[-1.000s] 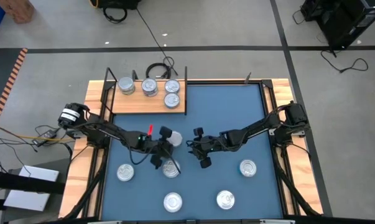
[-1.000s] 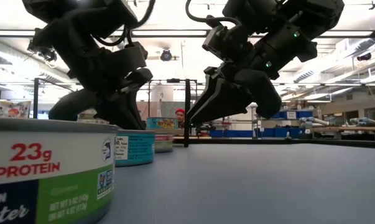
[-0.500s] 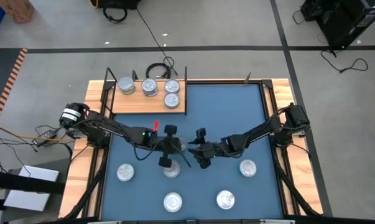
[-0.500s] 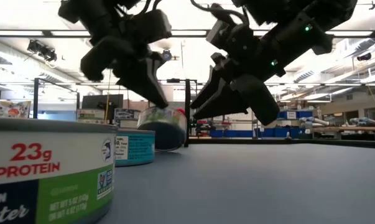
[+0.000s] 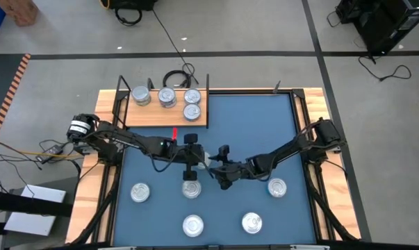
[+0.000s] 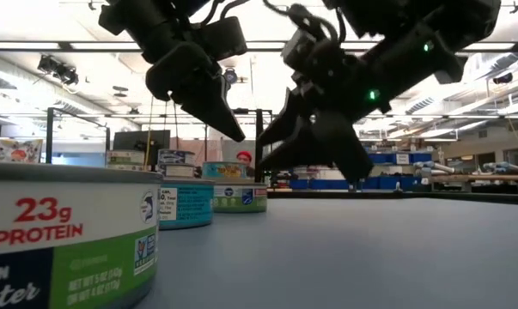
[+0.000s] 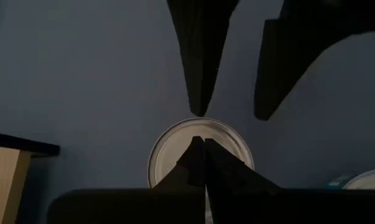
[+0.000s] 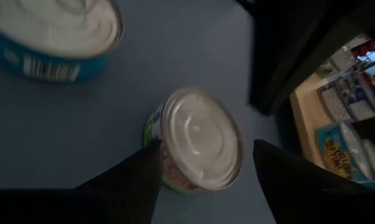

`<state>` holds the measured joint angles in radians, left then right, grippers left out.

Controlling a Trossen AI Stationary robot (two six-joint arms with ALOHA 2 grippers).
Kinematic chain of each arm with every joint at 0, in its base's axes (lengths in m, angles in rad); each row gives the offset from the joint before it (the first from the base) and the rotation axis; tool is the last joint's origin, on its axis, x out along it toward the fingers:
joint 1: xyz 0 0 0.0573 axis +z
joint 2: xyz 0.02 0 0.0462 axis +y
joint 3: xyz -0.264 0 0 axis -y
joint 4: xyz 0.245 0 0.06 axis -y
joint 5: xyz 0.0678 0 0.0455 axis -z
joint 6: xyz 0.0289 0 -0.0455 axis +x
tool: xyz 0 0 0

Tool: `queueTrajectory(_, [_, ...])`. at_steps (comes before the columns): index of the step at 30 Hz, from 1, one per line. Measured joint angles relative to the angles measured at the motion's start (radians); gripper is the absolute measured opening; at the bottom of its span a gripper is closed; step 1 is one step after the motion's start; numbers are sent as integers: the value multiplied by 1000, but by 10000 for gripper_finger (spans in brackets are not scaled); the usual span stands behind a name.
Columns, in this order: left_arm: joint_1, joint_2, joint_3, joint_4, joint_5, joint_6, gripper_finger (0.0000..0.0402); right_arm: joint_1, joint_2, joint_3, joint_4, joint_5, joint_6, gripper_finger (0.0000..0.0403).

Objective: Stack canned seafood by type on shelf
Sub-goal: Put the green tuna can on the shelf aligned with the other green tuna can

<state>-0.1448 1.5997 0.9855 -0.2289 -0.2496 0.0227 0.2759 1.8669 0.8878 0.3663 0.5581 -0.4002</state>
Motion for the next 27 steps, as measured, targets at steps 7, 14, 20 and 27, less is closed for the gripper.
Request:
queueTrajectory(7, [3, -2, -20, -55, -25, 19, 0, -11, 30, 0, -15, -60, -49, 242])
queueTrajectory(14, [79, -33, -154, 78, -35, 17, 0, -18, 30, 18, -59, -169, -11, 133])
queueTrajectory(20, [165, -85, -311, 367, 62, -28, 0, -32, 30, 72, -188, -249, 31, 12])
queueTrajectory(27, [230, -97, -420, 572, 75, -28, 0, -94, 30, 137, -323, -351, 142, 11])
